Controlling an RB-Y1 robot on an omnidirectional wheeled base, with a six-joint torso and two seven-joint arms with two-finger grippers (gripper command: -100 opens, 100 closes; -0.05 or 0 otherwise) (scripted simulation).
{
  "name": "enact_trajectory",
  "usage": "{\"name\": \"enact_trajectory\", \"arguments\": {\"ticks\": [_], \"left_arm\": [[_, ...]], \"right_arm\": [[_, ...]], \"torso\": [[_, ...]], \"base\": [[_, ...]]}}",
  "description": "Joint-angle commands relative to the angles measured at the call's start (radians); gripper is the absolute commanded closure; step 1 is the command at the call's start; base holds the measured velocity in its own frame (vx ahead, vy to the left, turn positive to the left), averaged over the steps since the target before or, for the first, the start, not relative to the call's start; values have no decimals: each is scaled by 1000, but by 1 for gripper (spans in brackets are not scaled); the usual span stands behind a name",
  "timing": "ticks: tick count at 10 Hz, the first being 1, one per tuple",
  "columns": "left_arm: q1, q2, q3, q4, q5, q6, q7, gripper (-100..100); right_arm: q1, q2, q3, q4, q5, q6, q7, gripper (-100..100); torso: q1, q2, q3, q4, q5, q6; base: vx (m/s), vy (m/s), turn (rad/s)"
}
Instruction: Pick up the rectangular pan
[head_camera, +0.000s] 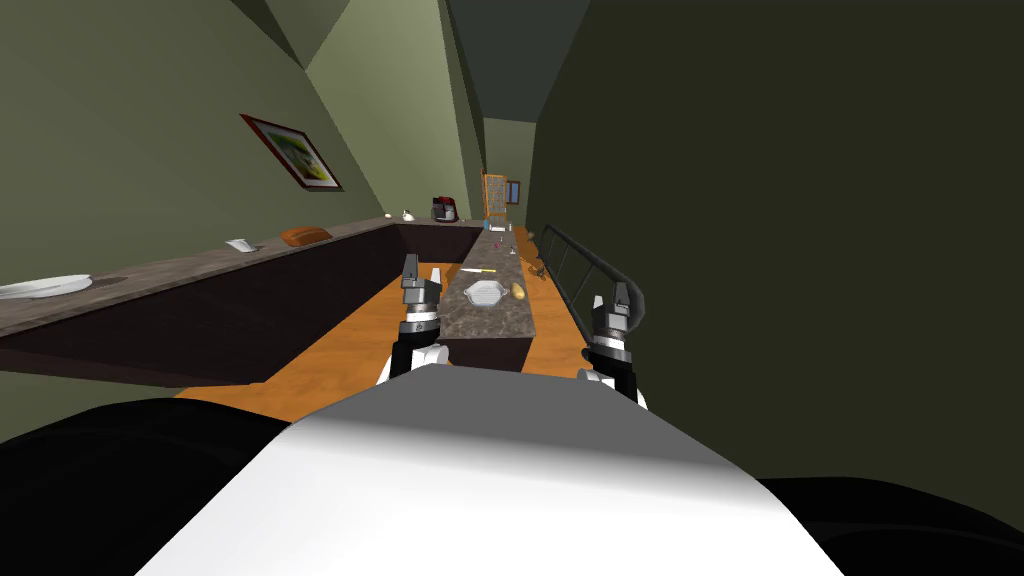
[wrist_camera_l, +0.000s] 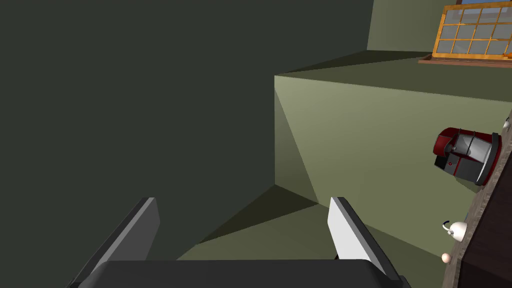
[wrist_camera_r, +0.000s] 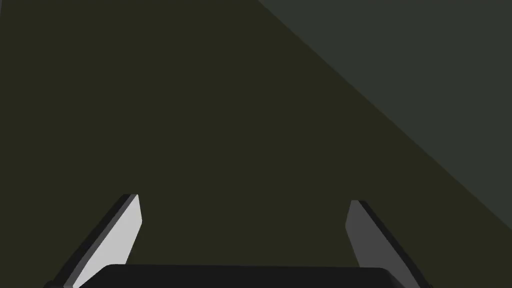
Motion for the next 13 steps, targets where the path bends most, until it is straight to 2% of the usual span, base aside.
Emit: {"name": "enact_trajectory", "arguments": {"ticks": [1, 5, 6, 8, 13], "left_arm": [[-9, 33, 4, 4, 3, 15, 2, -100], [-58, 120, 27, 28, 19, 104, 14, -100], [-58, 120, 27, 28, 19, 108, 14, -100], [-95, 152, 45, 49, 32, 173, 23, -100], [-140, 178, 66, 74, 48, 271, 35, -100]], "right_arm": [[0, 0, 0, 0, 0, 0, 0, 0], [0, 0, 0, 0, 0, 0, 0, 0], [0, 0, 0, 0, 0, 0, 0, 0], [0, 0, 0, 0, 0, 0, 0, 0], [0, 0, 0, 0, 0, 0, 0, 0]], "torso": [[0, 0, 0, 0, 0, 0], [-3, 1, 1, 0, -1, 0], [-3, 1, 1, 0, -1, 0], [-2, 1, 0, 0, -1, 0], [-3, 1, 0, 0, -1, 0]], "base": [[-7, -9, -11], [-17, -41, -22], [-12, -39, -7], [-14, -43, -30], [-17, -40, -20]]}}
